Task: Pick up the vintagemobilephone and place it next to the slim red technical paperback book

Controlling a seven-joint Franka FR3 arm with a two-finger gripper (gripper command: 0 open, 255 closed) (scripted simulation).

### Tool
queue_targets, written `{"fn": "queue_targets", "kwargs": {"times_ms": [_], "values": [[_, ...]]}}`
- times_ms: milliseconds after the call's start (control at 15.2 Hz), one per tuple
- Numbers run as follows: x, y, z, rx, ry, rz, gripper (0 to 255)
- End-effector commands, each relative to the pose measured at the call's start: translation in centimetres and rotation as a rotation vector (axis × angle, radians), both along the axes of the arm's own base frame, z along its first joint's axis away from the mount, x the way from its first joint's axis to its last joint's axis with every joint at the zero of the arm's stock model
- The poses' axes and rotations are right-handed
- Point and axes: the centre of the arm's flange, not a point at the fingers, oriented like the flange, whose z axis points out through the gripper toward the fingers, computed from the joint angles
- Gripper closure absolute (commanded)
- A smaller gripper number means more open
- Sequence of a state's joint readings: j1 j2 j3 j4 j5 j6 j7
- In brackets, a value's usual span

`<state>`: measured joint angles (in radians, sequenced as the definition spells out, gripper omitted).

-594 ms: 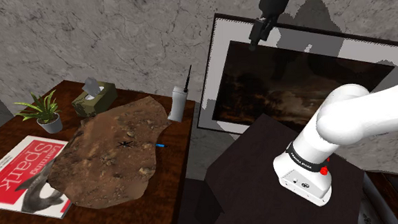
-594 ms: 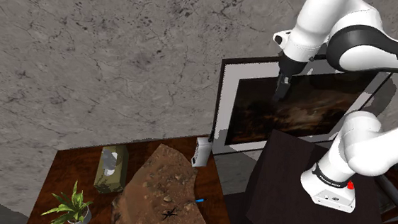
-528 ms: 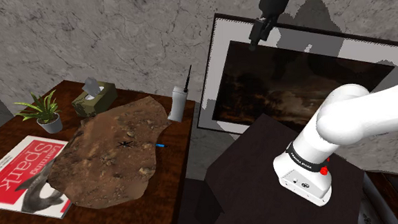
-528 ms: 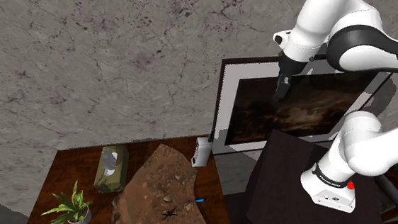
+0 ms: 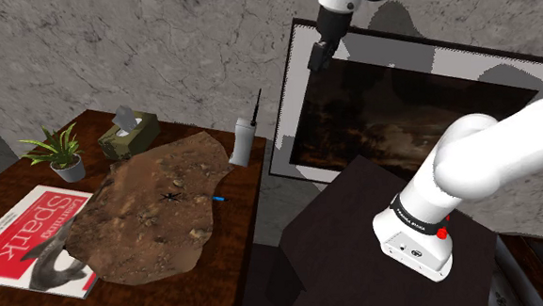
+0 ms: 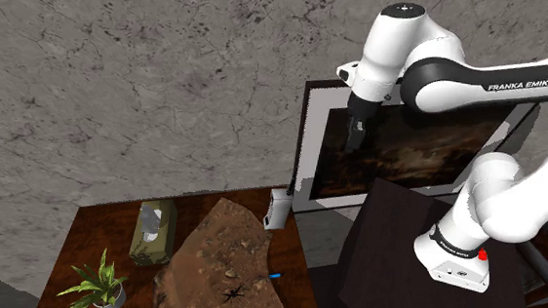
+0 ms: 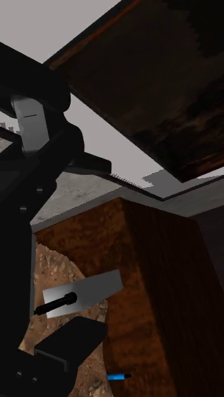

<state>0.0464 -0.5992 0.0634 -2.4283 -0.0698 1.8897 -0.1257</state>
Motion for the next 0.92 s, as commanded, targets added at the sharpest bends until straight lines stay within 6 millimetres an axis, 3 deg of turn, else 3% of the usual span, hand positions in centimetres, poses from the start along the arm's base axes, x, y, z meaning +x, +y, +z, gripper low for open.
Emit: {"fn": "queue_targets", "kwargs": {"times_ms": [0, 858], "values": [[2.0, 1.1, -1.8, 0.014, 0.007, 0.043, 0], [12.5, 9.5, -11.6, 0.102, 0.057, 0.312, 0]]}}
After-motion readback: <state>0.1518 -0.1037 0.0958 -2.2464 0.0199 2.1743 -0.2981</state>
